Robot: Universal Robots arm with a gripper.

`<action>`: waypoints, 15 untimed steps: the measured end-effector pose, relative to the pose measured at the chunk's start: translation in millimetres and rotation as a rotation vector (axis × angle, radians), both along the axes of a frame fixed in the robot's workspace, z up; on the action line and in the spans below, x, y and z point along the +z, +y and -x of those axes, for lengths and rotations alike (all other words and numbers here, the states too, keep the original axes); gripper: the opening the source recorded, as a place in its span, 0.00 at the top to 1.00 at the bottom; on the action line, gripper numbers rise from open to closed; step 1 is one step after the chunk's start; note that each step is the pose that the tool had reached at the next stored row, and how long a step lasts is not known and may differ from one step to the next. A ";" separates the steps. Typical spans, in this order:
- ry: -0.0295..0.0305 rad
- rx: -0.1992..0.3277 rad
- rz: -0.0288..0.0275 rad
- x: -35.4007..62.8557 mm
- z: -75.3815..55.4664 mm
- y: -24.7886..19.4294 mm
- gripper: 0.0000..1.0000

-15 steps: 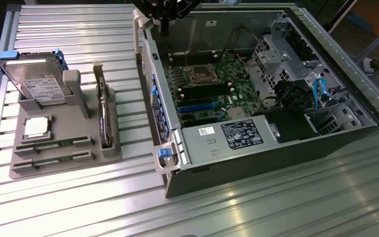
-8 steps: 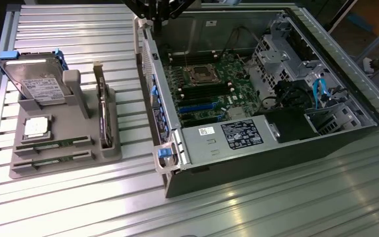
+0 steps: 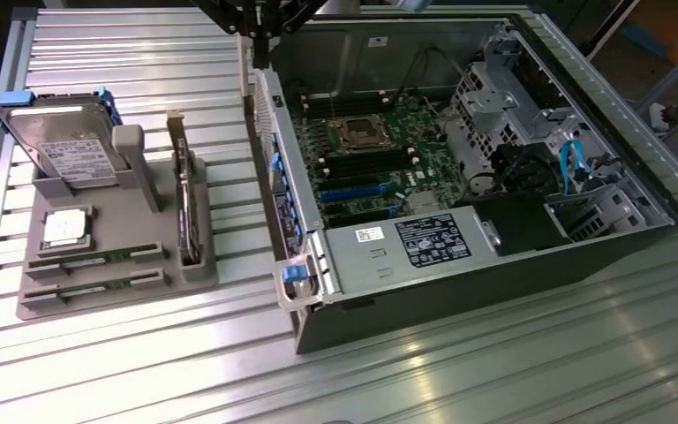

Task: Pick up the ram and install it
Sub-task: 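Reach for the ram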

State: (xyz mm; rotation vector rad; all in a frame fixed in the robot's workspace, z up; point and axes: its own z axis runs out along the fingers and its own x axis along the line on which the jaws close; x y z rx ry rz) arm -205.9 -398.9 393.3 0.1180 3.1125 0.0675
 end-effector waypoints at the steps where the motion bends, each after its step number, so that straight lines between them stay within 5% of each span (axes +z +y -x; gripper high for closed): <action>1: -0.0001 0.000 -0.0001 -0.1 2.0 0.0 0.89; 15: 0.0000 0.000 -0.0001 -0.2 31.6 0.0 0.89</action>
